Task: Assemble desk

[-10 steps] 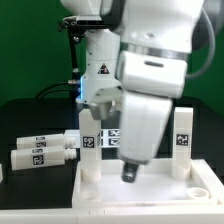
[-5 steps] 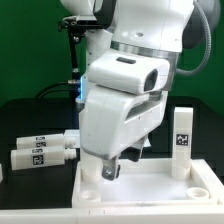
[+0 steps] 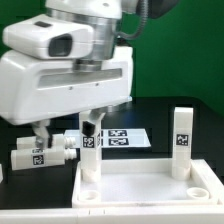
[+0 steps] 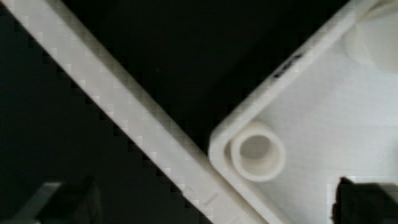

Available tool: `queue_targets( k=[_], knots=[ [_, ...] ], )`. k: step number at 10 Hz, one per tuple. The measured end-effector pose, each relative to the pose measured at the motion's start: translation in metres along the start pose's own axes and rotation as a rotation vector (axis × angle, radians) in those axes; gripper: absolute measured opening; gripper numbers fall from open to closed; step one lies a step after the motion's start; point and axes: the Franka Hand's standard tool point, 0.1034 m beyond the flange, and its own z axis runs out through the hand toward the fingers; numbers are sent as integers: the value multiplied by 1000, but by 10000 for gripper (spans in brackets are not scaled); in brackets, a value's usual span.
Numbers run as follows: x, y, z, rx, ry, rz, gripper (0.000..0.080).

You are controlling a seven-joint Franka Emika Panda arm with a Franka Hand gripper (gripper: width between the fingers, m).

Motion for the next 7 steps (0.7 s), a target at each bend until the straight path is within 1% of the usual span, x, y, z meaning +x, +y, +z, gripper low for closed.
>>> queue_targets(
  k=[3, 4, 5, 6, 7],
  knots=[
    [0, -1, 0, 9, 5, 202, 649],
    [-10, 5, 1, 37, 18, 314, 649],
    [-31, 15, 4, 63, 16, 456, 649],
    [-48, 17, 8, 79, 5, 582, 649],
    [-58, 17, 13, 110, -3, 686, 649]
  ],
)
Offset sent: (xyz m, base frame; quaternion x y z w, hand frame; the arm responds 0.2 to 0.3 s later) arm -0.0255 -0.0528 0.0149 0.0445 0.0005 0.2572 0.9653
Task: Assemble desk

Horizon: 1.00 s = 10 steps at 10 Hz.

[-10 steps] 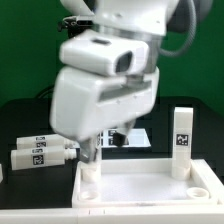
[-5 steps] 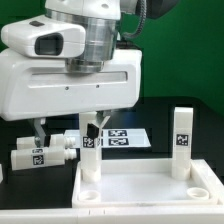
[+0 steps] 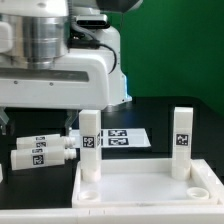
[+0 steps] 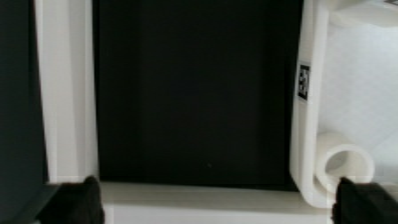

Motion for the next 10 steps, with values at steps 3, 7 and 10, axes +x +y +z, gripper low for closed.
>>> queue_targets(
  k=[3, 7, 10],
  knots=[
    [10, -4, -1, -4, 44, 139, 649],
    [-24, 20, 16, 140, 24, 567, 649],
    [-33, 24, 24, 198, -3, 835, 649]
  ],
)
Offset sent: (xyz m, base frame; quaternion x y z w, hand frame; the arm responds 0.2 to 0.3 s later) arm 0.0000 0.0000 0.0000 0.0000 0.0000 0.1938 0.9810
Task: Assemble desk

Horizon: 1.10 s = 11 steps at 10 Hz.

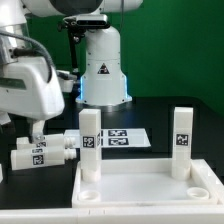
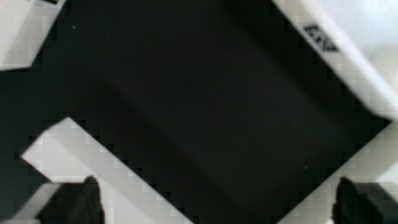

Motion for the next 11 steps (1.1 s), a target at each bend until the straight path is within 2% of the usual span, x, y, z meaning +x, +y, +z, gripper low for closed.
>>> queue_targets(
  k=[2, 3, 4, 5, 6, 8, 9, 10, 11],
  knots=[
    [0, 4, 2, 7, -7, 4, 649],
    [-3, 17, 10, 42, -36, 80, 649],
    [-7, 38, 21, 61, -67, 127, 649],
    [-7, 54, 31, 68, -88, 168, 649],
    [-4, 58, 35, 62, -89, 175, 649],
    [-5, 56, 36, 60, -88, 170, 649],
    [-6, 57, 36, 70, -97, 189, 649],
    [-9, 61, 37, 105, -139, 248, 649],
    [-12, 67, 37, 121, -194, 280, 649]
  ],
)
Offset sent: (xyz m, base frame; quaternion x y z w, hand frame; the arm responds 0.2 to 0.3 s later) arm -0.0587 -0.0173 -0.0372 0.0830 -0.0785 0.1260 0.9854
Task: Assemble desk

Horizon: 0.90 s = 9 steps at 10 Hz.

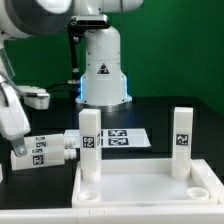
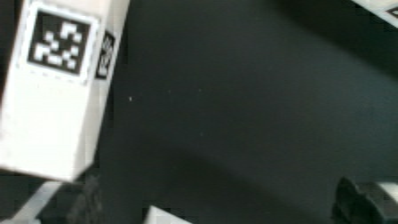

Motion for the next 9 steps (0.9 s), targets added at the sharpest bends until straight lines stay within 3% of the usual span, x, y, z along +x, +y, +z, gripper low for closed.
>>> queue_targets(
  k=[2, 3, 4, 6, 7, 8, 9],
  knots=[
    [-5, 6, -3, -9, -99, 78, 649],
    [-17, -25, -21, -31, -67, 86, 649],
    [-34, -38, -29, -11, -69, 18, 649],
    [-24, -23, -21, -31, -86, 50, 649],
    [-25, -17, -18, -26, -119, 51, 649],
    [-25, -1, -12, -42, -226, 66, 649],
    [-14, 9, -5, -39, -304, 101, 649]
  ],
)
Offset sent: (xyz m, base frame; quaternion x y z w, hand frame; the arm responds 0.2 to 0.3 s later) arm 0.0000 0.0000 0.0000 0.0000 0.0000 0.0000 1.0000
